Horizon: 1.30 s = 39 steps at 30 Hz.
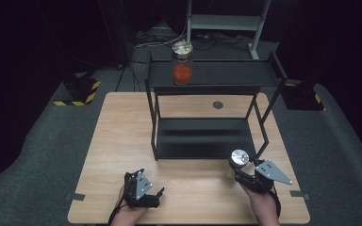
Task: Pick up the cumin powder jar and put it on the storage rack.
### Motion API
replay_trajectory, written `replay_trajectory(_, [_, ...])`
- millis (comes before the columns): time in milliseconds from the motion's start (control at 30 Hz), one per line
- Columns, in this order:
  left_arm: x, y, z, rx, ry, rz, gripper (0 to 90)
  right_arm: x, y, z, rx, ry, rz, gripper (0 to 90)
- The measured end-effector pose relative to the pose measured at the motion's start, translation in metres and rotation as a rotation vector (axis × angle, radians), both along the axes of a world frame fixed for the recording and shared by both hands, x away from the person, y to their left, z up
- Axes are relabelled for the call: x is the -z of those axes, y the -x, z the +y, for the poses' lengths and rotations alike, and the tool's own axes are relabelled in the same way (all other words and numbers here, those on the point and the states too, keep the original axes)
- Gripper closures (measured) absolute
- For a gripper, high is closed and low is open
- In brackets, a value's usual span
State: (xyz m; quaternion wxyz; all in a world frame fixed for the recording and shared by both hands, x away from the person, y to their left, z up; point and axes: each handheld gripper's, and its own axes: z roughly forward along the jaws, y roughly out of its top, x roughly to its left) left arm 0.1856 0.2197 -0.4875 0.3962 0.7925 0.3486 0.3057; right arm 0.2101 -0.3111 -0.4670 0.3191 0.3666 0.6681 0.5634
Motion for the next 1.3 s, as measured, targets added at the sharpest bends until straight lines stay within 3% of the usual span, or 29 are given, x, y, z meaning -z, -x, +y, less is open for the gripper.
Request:
replay_trajectory(333, [0.0,0.003,-0.008,0.01,-0.055,-0.019,1.1,-0.024,-0.002,0.0,0.002,0.003,-0.047,34.2])
replay_trajectory(567, [0.001,0.003,-0.005,0.006,-0.035,-0.018,1.1,-0.045,-0.01,0.002,0.004,0.006,-0.062,34.2])
replay_trajectory(900, [0.0,0.003,-0.006,0.008,-0.041,-0.018,1.1,-0.075,-0.019,0.007,0.004,-0.007,-0.089,34.2])
replay_trajectory(1300, [0.001,0.003,-0.004,0.005,-0.027,-0.02,1.1,-0.102,-0.024,0.014,-0.009,-0.03,-0.12,34.2])
